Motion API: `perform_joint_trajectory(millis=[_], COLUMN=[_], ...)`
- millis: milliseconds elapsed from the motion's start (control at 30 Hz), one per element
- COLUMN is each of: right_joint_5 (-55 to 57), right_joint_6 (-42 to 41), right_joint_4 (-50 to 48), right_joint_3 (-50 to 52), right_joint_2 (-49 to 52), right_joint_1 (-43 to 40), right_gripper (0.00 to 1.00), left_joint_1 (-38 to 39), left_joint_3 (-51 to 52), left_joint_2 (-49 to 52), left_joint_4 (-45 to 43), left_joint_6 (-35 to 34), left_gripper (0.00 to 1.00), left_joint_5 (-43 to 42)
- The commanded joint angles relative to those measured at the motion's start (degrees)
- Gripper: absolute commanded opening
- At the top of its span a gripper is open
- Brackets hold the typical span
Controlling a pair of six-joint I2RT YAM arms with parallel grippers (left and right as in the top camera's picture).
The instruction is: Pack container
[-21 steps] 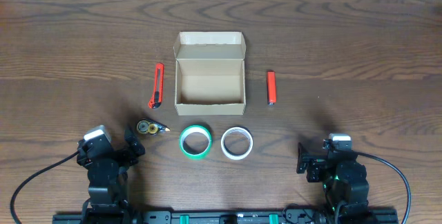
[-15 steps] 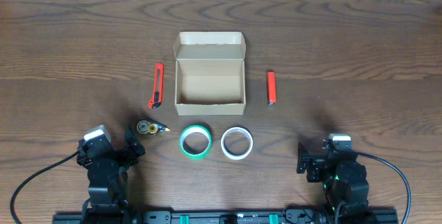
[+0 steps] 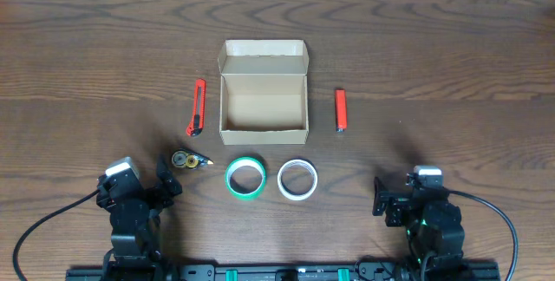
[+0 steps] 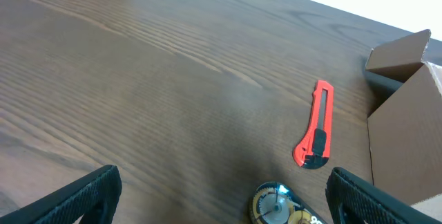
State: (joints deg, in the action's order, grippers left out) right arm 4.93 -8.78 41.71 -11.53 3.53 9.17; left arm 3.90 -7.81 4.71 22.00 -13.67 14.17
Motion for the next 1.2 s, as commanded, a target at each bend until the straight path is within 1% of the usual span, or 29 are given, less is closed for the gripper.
perform_joint_trajectory(millis=[0,133,333,467,633,767,900,1167], right_joint_5=[0.17,-0.94,-5.38,-5.44,-3.17,-1.7,-0.39,-2.82], right_joint_6=[-0.15,-0.17,-0.52,-3.45,-8.72,-12.79,-16.76,-16.9], right_joint_4=[-1.38,-1.64,-1.27,1.95,4.9,5.01,4.68,-0.39], right_joint_3=[-6.97,-17.86,-35.54,-46.88,-57.35,-61.79,-62.66,-62.66], right_joint_2=[6.14,18.86,41.16,55.65,71.49,81.99,89.29,98.47], right_joint_1=[-0.46,-0.46,-0.44,1.07,3.96,5.73,6.69,7.15], right_gripper=[0.99,0.99,0.99,0.99,0.99,0.99,0.99,0.99], left_joint_1=[0.02,0.0,0.0,0.02,0.02,0.0,0.02,0.0], left_joint_3=[1.29,1.29,1.29,1.29,1.29,1.29,1.29,1.29], left_joint_2=[-0.48,-0.48,-0.48,-0.48,-0.48,-0.48,-0.48,-0.48], left_joint_4=[0.02,0.02,0.02,0.02,0.02,0.02,0.02,0.02], left_joint_6=[0.39,0.37,0.39,0.39,0.37,0.39,0.37,0.39], left_gripper=[0.95,0.96,0.95,0.95,0.95,0.96,0.96,0.96], left_joint_5=[1.25,1.25,1.25,1.25,1.25,1.25,1.25,1.25])
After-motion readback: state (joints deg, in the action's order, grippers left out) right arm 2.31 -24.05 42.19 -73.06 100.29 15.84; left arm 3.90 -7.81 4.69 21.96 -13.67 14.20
